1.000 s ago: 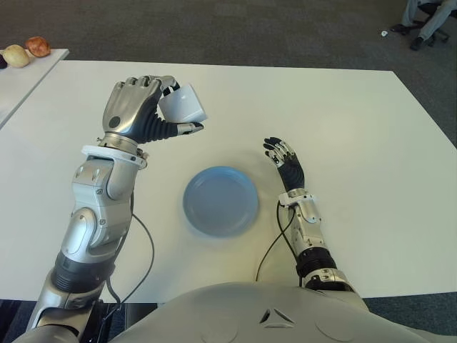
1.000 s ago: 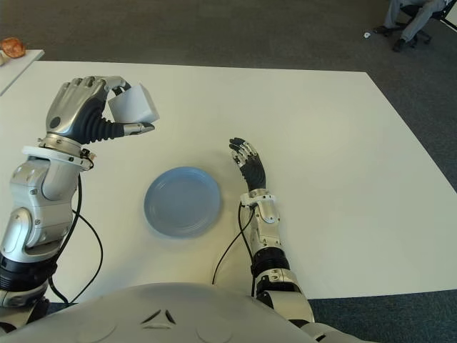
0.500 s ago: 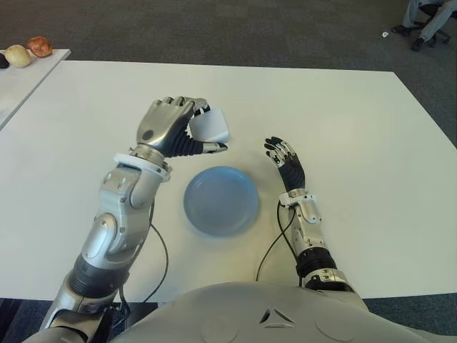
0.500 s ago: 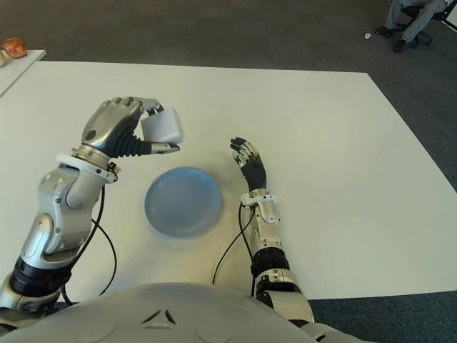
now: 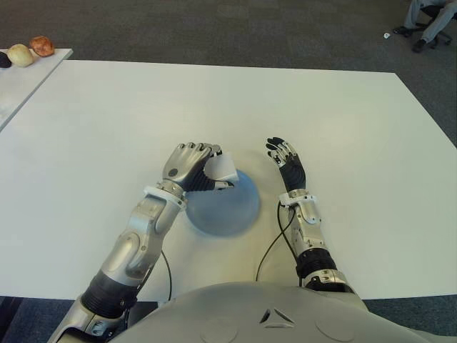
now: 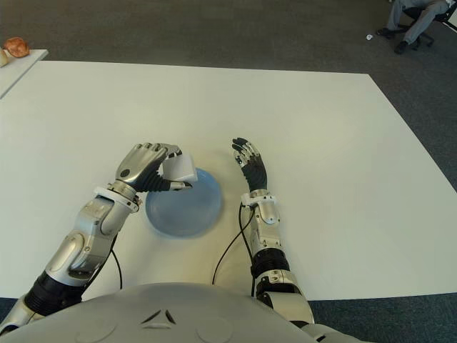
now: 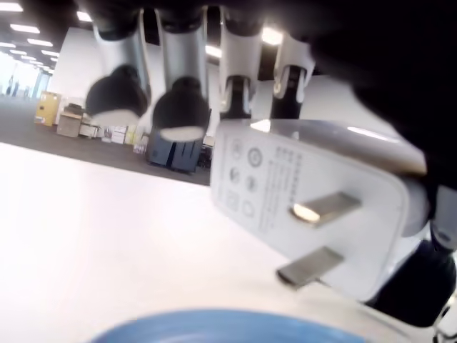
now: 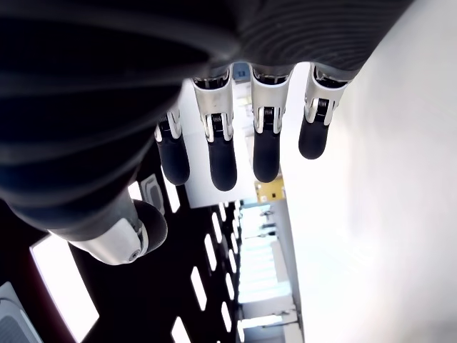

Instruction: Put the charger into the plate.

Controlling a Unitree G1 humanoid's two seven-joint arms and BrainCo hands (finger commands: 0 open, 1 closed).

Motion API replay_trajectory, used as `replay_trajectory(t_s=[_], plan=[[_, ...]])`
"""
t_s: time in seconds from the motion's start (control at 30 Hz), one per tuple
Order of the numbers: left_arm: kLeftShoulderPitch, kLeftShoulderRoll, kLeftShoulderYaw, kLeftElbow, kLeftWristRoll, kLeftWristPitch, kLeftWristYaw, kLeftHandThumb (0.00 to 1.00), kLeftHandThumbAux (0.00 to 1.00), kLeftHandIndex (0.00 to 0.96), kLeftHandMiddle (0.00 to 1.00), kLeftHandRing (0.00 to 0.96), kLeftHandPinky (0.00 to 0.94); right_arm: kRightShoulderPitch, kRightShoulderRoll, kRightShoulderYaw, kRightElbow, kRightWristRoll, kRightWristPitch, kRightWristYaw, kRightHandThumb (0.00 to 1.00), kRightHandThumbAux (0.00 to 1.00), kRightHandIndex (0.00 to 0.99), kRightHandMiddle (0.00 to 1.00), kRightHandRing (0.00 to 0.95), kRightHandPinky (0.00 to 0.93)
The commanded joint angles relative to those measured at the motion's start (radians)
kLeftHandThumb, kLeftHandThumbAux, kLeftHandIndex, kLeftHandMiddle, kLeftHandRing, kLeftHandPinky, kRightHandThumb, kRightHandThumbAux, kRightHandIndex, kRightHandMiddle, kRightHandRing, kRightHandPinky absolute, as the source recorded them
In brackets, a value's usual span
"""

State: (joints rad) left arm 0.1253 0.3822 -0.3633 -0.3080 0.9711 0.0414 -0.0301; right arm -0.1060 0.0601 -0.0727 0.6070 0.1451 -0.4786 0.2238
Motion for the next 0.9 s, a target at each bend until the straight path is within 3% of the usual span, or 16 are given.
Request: replay_trajectory(t_s=[0.03,0.37,0.9], plan=[[0.007,0.007,-0.001,0.058,-0.024,-0.049,0.046,0.855,0.666,0.404,0.544,0.858,0.849,0.067,0.019,0.004,0.048,0.001,0.059,-0.01,0.017,0.623,0.2,0.231,0.175,0.153],[0.029,0.014,-0.002,0.105,-0.051,-0.103,0.062,0.855,0.667,0.402,0.542,0.856,0.831,0.071,0.019,0.012,0.042,-0.002,0.058,-0.016,0.009,0.613,0.193,0.232,0.172,0.144],[0.062,0.008,0.0,0.092,-0.062,-0.106,0.062,0.853,0.667,0.402,0.543,0.837,0.804,0.072,0.018,0.017,0.04,0.001,0.055,-0.014,0.01,0.607,0.191,0.231,0.173,0.149]])
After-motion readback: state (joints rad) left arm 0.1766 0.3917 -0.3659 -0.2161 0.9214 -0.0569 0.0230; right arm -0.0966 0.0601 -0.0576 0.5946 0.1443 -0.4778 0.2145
